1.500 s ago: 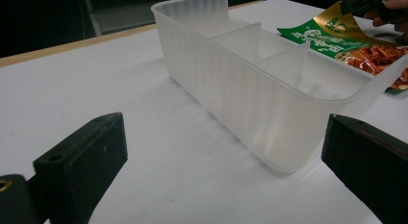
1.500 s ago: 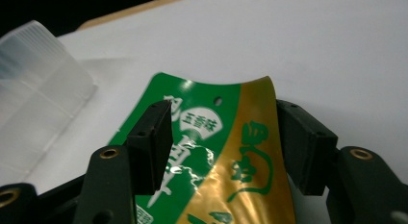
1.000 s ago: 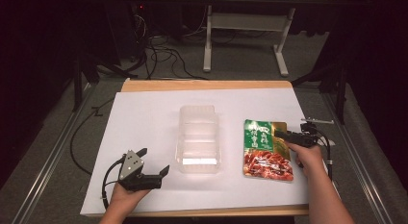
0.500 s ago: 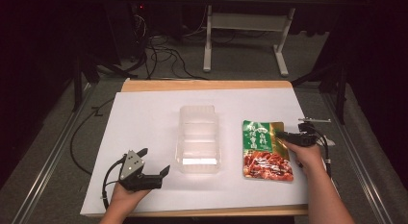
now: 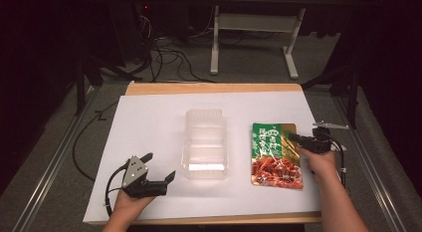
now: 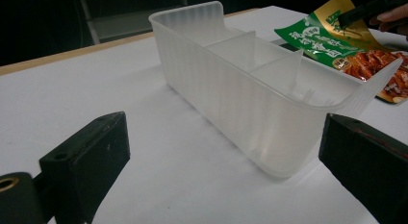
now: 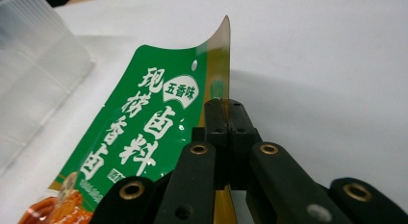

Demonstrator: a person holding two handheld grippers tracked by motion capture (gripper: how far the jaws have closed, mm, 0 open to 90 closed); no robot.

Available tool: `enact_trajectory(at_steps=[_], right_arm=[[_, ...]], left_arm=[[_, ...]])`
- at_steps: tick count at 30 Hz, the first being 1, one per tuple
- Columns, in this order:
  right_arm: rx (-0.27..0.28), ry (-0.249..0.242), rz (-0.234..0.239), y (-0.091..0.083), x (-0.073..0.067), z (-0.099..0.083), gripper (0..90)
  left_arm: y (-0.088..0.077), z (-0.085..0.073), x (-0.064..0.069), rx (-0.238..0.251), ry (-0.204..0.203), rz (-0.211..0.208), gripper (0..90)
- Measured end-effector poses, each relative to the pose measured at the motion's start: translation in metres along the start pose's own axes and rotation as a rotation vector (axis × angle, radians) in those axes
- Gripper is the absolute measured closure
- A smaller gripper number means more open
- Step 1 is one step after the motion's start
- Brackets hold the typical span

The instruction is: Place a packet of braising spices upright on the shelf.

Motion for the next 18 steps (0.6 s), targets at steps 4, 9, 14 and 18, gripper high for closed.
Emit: enact_trajectory(at_steps=[4, 9, 14, 18], right_arm=[[0.045, -0.021, -0.001, -0.014, -0.008, 0.005, 90.0], [0.106, -0.057, -0.003, -0.030, -0.019, 0.011, 90.0], [0.155, -0.080, 0.003, -0.040, -0.030, 0.019, 90.0], [0.192, -0.106, 0.019, -0.048, -0.040, 0.026, 90.0]], left_arm=[[-0.001, 0.001, 0.001, 0.008, 0.001, -0.003, 4.5], [-0.002, 0.002, 0.000, 0.019, 0.005, -0.001, 4.5], [-0.003, 0.003, 0.000, 0.029, 0.003, -0.001, 4.9], [-0.004, 0.003, 0.000, 0.032, 0.006, -0.003, 5.0]])
Point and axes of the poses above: each handheld gripper's, and its own axes: y roughly forward along the jaws, z roughly out of its top, x roughly to its right, the point moved 4 cm from there along y, roughly forward along the jaws, and after that the axes turned 6 degrees about -y, right-handed, at the moved point
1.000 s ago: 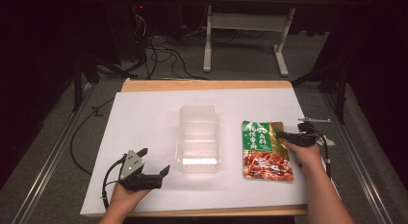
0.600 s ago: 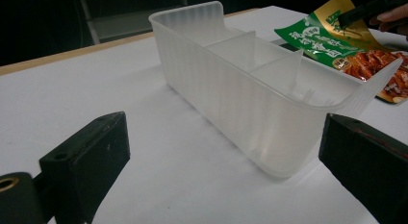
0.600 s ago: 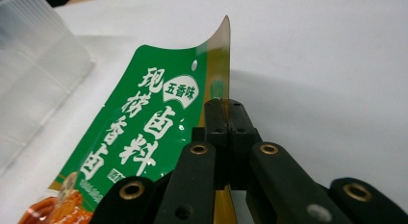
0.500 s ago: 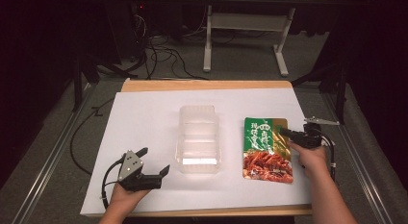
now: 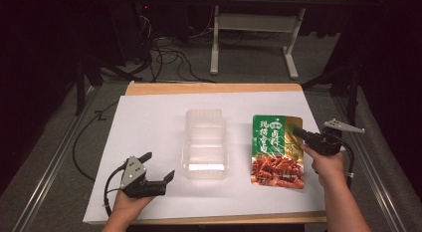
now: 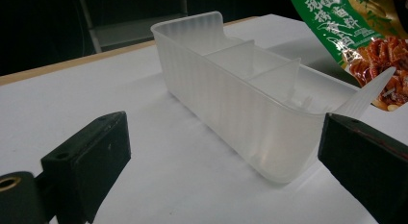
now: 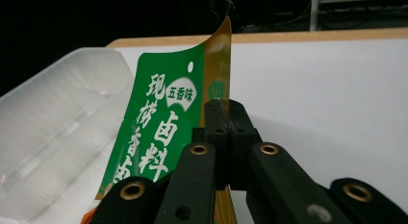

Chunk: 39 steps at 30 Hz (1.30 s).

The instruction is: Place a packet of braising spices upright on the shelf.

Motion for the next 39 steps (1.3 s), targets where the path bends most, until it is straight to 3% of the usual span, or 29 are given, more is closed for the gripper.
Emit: enact_trajectory(at_steps=[10, 16, 28, 32, 39], right_arm=[[0.104, -0.052, 0.017, -0.017, -0.016, 0.019, 90.0], [0.173, -0.072, 0.002, -0.027, -0.021, 0.029, 90.0], [0.267, -0.118, -0.010, -0.045, -0.034, 0.044, 90.0], [0.300, -0.160, -0.025, -0.049, -0.039, 0.048, 90.0], [0.332, -0.159, -0.053, -0.054, -0.037, 0.050, 90.0]], left_arm=[[0.000, 0.001, 0.000, 0.005, 0.000, -0.001, 5.3], [0.001, 0.000, 0.000, -0.001, 0.003, 0.001, 5.3], [0.001, 0.000, 0.000, -0.005, 0.005, 0.003, 5.3], [0.002, -0.001, 0.000, -0.008, 0.005, 0.003, 5.3], [0.002, -0.001, 0.000, -0.012, 0.001, 0.001, 5.4]])
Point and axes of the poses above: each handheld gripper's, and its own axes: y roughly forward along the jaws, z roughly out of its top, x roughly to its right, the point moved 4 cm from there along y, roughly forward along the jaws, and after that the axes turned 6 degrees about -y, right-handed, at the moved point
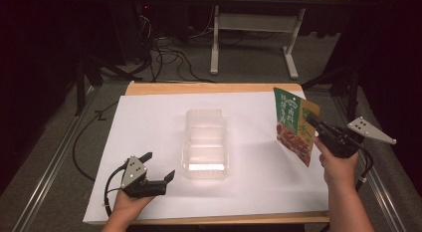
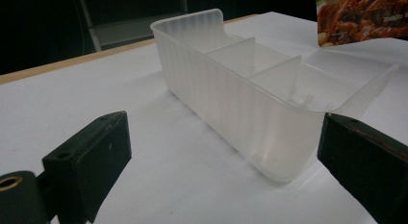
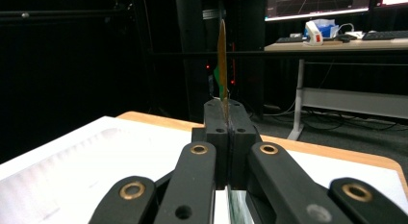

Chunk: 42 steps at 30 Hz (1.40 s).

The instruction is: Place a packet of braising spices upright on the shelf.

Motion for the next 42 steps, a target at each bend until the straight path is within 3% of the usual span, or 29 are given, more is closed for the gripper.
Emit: enact_trajectory(at_steps=[8, 27, 36, 42], right_arm=[[0.028, 0.013, -0.007, -0.004, 0.003, 0.003, 90.0], [0.039, -0.003, 0.014, -0.001, -0.008, 0.006, 90.0], [0.037, -0.013, 0.049, 0.008, -0.021, 0.007, 90.0], [0.056, -0.020, 0.088, 0.018, -0.038, 0.012, 90.0]], left_arm=[[0.000, 0.000, 0.000, 0.001, 0.001, 0.000, 5.4], [-0.002, 0.001, -0.001, 0.012, 0.000, 0.004, 5.4], [-0.002, 0.001, -0.001, 0.012, 0.002, 0.000, 5.4], [-0.003, 0.001, -0.002, 0.013, -0.003, -0.003, 5.4]])
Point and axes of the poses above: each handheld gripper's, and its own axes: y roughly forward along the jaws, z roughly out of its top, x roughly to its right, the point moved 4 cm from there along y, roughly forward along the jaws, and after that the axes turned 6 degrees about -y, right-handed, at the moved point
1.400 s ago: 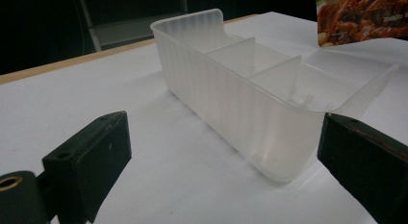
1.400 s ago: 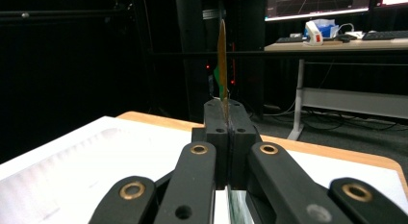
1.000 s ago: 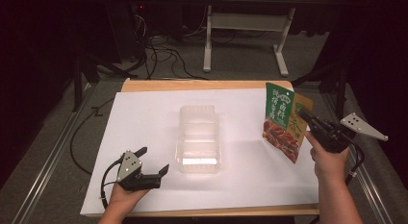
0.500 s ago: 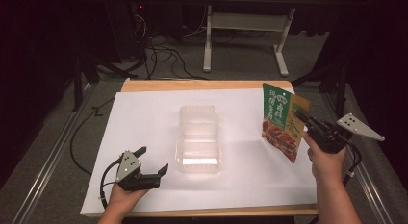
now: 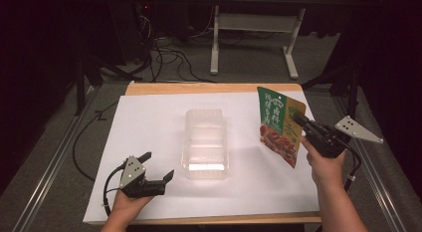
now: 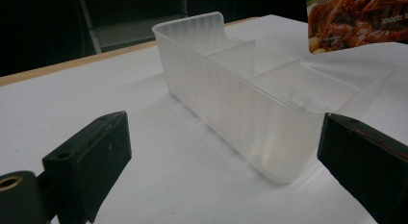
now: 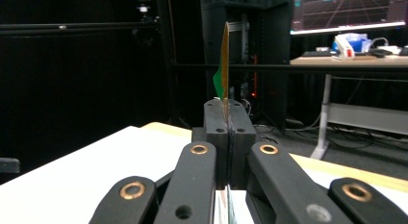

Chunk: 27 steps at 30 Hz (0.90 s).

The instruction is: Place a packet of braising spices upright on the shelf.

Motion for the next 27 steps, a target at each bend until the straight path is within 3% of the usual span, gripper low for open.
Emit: enact_trajectory(at_steps=[27], right_arm=[[0.104, -0.001, 0.175, 0.054, -0.050, 0.037, 90.0]], left_arm=[[-0.001, 0.000, 0.001, -0.001, 0.003, -0.005, 5.3]])
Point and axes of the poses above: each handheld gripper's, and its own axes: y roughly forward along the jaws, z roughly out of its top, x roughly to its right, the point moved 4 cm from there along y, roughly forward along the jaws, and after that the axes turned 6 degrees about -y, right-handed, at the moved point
